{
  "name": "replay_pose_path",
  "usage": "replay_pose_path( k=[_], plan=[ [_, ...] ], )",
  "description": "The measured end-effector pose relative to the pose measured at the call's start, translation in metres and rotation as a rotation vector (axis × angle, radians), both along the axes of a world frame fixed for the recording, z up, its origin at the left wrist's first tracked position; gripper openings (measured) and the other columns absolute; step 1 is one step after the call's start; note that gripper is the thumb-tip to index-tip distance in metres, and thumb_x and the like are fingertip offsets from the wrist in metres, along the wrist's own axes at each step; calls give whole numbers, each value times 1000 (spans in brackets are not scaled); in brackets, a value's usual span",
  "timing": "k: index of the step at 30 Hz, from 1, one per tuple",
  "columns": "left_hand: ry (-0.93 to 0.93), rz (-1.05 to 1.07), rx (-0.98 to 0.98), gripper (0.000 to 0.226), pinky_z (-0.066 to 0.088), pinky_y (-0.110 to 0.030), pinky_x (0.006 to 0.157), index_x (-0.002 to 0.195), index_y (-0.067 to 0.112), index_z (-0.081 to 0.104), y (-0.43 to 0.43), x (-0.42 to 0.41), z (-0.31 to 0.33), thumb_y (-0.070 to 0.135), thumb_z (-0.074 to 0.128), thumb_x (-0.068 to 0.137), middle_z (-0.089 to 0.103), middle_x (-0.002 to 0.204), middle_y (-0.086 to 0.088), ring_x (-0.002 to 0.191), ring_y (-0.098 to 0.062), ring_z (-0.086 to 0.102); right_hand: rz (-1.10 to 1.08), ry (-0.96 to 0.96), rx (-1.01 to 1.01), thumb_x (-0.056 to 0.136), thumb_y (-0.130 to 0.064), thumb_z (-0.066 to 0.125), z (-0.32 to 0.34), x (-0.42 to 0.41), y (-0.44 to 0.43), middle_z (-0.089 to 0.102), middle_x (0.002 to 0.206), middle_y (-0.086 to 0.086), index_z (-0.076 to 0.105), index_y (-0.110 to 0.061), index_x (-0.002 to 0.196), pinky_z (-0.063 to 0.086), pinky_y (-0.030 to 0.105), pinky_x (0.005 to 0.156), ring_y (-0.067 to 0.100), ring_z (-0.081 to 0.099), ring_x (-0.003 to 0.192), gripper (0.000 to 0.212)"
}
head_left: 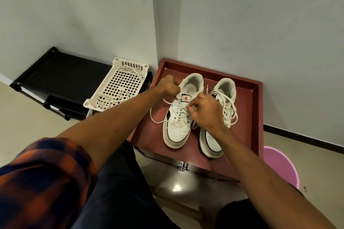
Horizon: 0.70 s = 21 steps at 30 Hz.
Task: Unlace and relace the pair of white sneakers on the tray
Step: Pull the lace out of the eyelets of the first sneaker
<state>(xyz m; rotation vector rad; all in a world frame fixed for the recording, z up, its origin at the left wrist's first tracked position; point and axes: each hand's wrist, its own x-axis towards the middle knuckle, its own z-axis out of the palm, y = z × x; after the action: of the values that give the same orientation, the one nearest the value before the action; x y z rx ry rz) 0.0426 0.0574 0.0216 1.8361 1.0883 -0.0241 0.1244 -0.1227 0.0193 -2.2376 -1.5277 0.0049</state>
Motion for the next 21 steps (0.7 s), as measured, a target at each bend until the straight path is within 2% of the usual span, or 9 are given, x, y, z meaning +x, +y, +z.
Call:
replay_pose_path(
  k=[3,9,12,14,17,18,21],
  plan=[
    [-11,4,5,19,62,-49,73,89,9,75,1,-3,-4,-1,60,83,75,83,-14,76,-30,74,-50,79,-75,85,-39,77,-11,-14,-3,73,92,-1,80,-19,94,48,31,68,21,66,88,22],
    [-13,17,6,21,63,-46,73,92,14,74,-2,-5,-2,2,60,83,76,84,-11,72,-26,75,-211,132,-121,87,-37,75,-16,-26,9,72,98,-2,77,-20,91,54,35,73,22,68,91,18],
    [-20,27,26,23,63,-41,72,96,14,75,-4,-4,1,0,59,85,75,86,-10,73,-25,74,-169,59,-210,86,-30,68,-11,-32,22,70,98,2,74,-16,91,53,35,72,27,68,90,16],
    [-25,38,40,24,63,-38,71,96,14,75,-5,-4,1,0,59,85,75,87,-10,74,-24,74,-138,72,-257,81,-28,67,-6,-30,29,68,90,4,71,-13,85,49,33,68,27,66,84,17],
    [-29,57,42,24,63,-40,70,93,10,75,-4,-5,-1,-3,57,84,75,86,-14,73,-27,74,36,258,-265,70,-18,66,-2,-17,23,59,78,-4,59,-17,67,46,30,67,18,59,73,7],
    [-33,63,28,23,63,-44,70,90,10,75,-4,-5,-2,-3,57,84,75,85,-15,73,-29,74,84,321,-253,68,-15,66,-1,-11,17,57,76,-7,56,-20,63,44,28,67,13,56,71,13],
    [-41,63,23,21,63,-48,69,84,13,73,-5,-2,-3,-3,60,84,75,85,-15,72,-29,75,141,375,-248,68,-12,70,0,6,4,54,77,-8,55,-20,63,36,24,63,5,52,69,17]
  ],
)
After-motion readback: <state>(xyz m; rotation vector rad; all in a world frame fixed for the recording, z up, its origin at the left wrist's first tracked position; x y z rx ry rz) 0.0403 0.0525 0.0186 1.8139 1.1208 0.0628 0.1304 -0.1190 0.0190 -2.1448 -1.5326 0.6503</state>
